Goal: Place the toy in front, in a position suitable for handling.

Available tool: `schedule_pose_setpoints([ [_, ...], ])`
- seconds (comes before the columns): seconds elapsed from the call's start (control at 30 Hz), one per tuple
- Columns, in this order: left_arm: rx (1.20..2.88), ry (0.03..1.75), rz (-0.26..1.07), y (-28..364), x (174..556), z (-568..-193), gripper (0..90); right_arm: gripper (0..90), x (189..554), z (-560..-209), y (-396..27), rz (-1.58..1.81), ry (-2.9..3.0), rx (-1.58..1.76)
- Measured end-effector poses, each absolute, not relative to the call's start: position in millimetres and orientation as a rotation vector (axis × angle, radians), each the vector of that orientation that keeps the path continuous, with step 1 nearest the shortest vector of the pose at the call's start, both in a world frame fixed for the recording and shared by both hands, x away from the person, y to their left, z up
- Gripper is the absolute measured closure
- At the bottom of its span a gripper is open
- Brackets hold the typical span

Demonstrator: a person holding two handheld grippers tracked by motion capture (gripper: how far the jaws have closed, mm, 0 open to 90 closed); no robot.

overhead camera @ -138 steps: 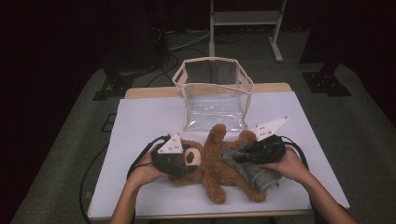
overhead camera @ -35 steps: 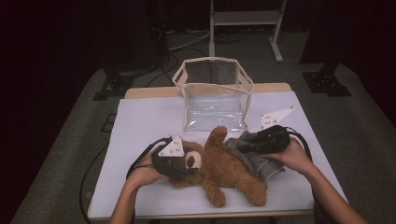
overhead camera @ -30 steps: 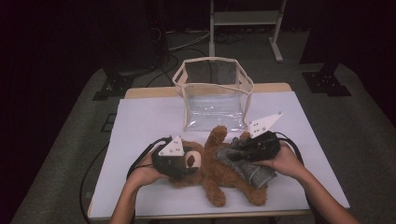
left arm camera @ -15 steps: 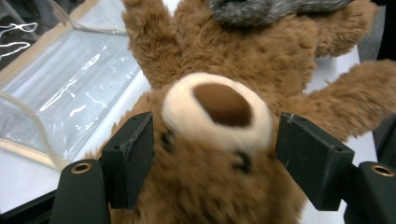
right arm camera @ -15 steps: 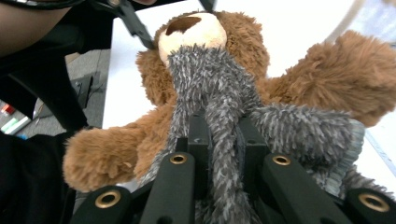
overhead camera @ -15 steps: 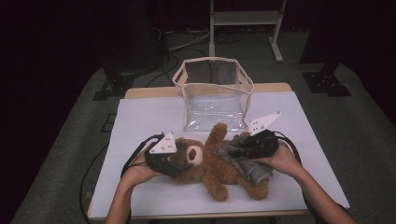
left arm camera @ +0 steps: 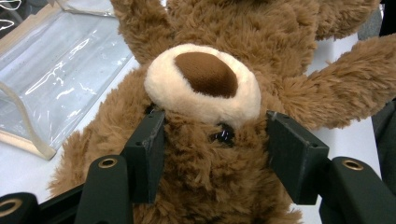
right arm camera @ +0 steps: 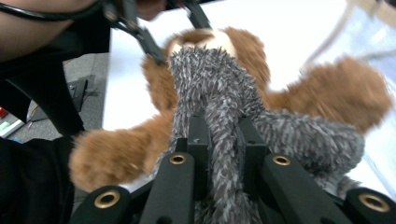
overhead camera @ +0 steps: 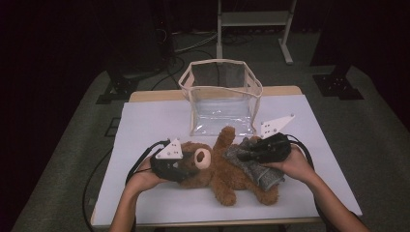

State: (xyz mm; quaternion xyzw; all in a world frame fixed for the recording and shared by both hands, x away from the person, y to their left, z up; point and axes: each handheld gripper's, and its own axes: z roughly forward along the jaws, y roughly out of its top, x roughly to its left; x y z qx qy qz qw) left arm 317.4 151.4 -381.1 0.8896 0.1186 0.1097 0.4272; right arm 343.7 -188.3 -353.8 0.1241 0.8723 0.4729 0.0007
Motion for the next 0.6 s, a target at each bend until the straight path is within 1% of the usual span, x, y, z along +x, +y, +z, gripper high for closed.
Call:
schedule_pose_setpoints([
  [0.13, 2.226, 0.289, 0.266, 147.7, 316.2, -382.1, 40.4, 78.8, 331.4, -346.2, -174.9, 1.500, 2.746, 0.303],
  [0.27, 2.236, 0.277, 0.262, 145.6, 314.0, -381.6, 40.6, 78.8, 326.0, -355.8, -159.9, 1.414, 2.797, 0.253],
  [0.4, 2.231, 0.265, 0.242, 143.7, 312.6, -381.8, 41.5, 79.1, 331.6, -367.0, -166.2, 1.416, 2.804, 0.287],
  [0.5, 2.223, 0.254, 0.229, 140.5, 312.4, -382.6, 42.1, 79.0, 333.7, -367.7, -175.6, 1.433, 2.793, 0.335],
  [0.6, 2.235, 0.253, 0.236, 140.5, 313.1, -382.3, 42.1, 78.9, 329.9, -363.0, -174.7, 1.415, 2.793, 0.325],
])
